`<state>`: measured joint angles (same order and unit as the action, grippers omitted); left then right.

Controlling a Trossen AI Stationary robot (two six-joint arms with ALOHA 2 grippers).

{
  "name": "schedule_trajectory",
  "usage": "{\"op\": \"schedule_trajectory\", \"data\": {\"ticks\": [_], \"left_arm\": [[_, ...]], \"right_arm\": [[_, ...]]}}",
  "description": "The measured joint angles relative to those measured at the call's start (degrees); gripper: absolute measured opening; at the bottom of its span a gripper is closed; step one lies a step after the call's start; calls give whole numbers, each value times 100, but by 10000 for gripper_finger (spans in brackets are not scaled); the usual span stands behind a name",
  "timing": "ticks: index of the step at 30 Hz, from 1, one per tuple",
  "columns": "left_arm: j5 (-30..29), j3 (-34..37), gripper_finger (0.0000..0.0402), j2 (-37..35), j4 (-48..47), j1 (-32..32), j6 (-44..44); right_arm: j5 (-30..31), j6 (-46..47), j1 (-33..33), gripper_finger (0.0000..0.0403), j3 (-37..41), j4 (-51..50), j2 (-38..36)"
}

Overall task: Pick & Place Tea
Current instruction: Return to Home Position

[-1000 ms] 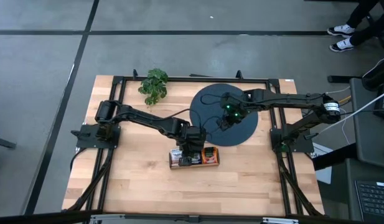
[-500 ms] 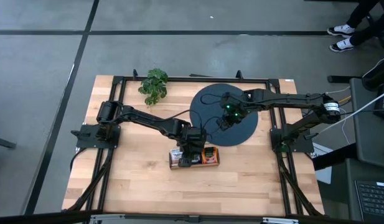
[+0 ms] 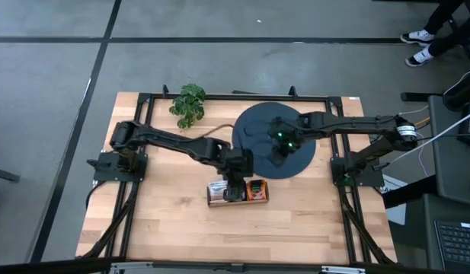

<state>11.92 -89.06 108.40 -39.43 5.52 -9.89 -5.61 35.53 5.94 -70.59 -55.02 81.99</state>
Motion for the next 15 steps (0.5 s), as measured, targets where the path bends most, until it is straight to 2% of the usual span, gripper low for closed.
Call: {"op": "schedule_trajectory", "data": {"ticks": [4,9,12,15], "left_arm": [[-214,-25,118,-626,111,2,-92],[-1465,-37,117,-1436,311,0,-493],[-2117,-37,116,-1841,381,-2,-545],[-2362,16,117,-2076,435,0,-499]], "right_arm": [[15,-869,-313,110,2,-109,-334],[805,-1226,-776,110,190,-144,-1172],[1302,-1212,-1117,110,726,203,-1934],[1324,-1336,-1387,110,1579,1191,-2840]]}}
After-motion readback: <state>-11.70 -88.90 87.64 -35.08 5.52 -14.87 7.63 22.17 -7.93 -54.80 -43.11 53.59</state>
